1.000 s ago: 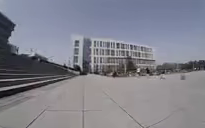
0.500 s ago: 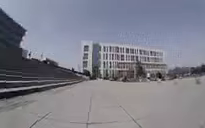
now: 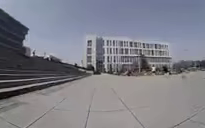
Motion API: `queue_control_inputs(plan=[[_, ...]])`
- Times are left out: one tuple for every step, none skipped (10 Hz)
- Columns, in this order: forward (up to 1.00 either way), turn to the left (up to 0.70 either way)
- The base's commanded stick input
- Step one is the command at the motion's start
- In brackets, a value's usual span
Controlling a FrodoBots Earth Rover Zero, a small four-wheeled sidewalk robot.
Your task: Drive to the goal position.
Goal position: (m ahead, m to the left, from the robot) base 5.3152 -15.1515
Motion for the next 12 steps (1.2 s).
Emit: queue_control_inputs(plan=[[0.07,0.00],[0.01,0.00],[0.00,0.00],[0.00,0.00],[0.00,0.00],[0.00,0.00],[0.00,0.00],[0.00,-0.03],[0.00,-0.46],[0.00,-0.81],[0.00,-0.97],[0.00,-1.00]])
